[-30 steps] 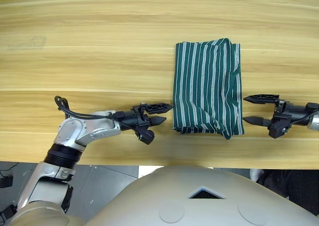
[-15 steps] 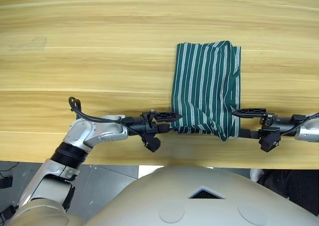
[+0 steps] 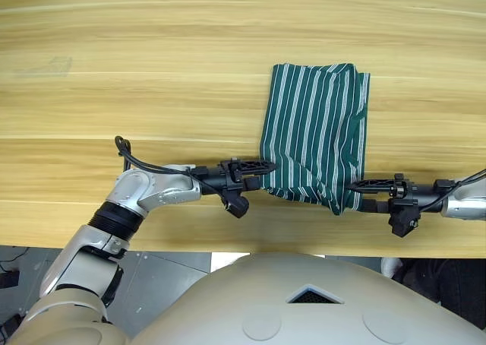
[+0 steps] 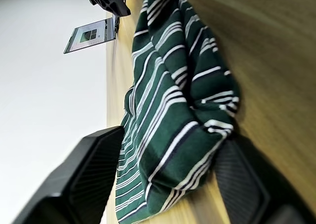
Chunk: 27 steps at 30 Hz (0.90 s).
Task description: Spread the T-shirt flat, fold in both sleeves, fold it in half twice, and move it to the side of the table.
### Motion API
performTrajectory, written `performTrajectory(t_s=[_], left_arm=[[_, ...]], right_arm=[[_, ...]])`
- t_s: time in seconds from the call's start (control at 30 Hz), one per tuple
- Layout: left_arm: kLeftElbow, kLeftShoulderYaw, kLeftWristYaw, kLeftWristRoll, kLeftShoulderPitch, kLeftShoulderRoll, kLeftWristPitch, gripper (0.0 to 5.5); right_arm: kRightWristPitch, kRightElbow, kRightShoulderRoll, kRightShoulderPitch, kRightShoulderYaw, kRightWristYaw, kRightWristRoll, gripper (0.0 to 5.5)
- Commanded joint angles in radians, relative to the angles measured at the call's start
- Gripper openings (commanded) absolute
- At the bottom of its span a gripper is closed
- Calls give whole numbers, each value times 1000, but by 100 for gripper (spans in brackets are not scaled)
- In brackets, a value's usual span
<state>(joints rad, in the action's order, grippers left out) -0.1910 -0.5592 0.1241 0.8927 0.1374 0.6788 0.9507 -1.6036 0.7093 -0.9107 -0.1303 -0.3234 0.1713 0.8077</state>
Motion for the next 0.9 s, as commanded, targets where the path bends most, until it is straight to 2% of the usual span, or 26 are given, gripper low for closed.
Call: performTrajectory(t_s=[0.03,0.17,0.37,0.53,0.63,0.9], left_arm=[[-26,-38,39,76,-29,30,-30,231],[-3,-44,43,72,-41,43,-33,160],[29,-55,56,65,-53,51,-42,83],[39,-54,62,59,-60,58,-51,30],[64,-41,103,4,-91,87,-65,24],[259,72,412,-354,-292,330,-265,23]], right_arm=[[15,3,10,-3,-10,1,7,188],[23,2,13,1,-15,-2,-2,110],[33,-1,19,2,-28,-2,-8,0],[41,3,27,-6,-48,2,-18,0],[47,10,30,-13,-63,4,-43,0],[91,31,41,-76,-158,51,-204,0]])
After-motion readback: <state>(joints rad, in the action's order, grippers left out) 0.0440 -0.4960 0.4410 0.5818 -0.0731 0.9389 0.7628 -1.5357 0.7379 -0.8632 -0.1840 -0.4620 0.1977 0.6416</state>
